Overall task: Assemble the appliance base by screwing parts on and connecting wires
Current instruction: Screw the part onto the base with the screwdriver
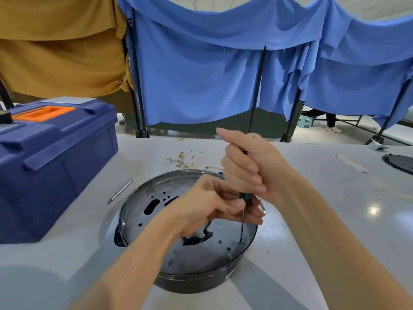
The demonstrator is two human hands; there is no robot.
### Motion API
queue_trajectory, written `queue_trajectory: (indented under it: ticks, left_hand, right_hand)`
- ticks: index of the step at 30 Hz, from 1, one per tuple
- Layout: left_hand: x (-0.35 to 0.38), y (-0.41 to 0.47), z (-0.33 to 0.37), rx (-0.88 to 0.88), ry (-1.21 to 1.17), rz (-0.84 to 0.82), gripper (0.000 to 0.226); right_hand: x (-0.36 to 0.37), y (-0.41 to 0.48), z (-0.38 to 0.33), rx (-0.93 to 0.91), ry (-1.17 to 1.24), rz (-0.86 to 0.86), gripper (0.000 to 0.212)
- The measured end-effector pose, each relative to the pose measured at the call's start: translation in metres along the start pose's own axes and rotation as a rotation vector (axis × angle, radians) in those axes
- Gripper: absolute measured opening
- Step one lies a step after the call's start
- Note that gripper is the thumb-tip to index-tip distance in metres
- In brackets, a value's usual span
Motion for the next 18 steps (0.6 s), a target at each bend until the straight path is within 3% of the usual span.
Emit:
queue_trajectory:
  ticks: [2, 6, 7, 9, 12, 14, 16, 18]
  left_hand:
    - [-0.003, -0.001, -0.001, 0.001, -0.017, 0.005, 0.027]
    - [0.003, 0.005, 0.001, 0.004, 0.054, 0.01, 0.023]
    - [0.006, 0.005, 0.001, 0.001, 0.073, -0.004, 0.022]
    - [0.005, 0.004, 0.0, -0.01, 0.051, 0.001, 0.018]
    - [0.0, 0.001, 0.001, -0.02, -0.02, 0.021, 0.015]
    - [0.002, 0.001, 0.0, -0.029, -0.021, -0.012, 0.016]
    - [0.002, 0.0, 0.0, -0.033, -0.011, -0.031, 0.017]
    - [-0.002, -0.002, -0.001, -0.042, -0.014, 0.003, 0.02]
  right_hand:
    - [-0.001, -0.001, 0.004, -0.111, 0.013, 0.134, 0.07]
    - [-0.011, -0.019, 0.004, -0.426, -0.272, 0.734, 0.077]
    - [-0.011, -0.021, 0.005, -0.451, -0.294, 0.789, 0.077]
    - [-0.011, -0.016, 0.004, -0.36, -0.207, 0.655, 0.072]
    - [-0.008, -0.001, -0.003, -0.004, -0.106, 0.143, 0.067]
    - [-0.004, 0.002, -0.004, 0.038, -0.06, -0.028, 0.067]
    - [0.002, 0.002, 0.003, -0.008, 0.03, -0.016, 0.068]
    - [0.002, 0.002, 0.009, -0.144, -0.018, 0.172, 0.07]
Point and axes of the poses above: each hand's wrist, its own y-axis towards the middle knuckle, its own x-axis out of the palm, z = x × y, the point moved 5 cm from there along y, towards the middle knuckle, and after that the axes turned 2 degrees about z, right-handed, at the moved point
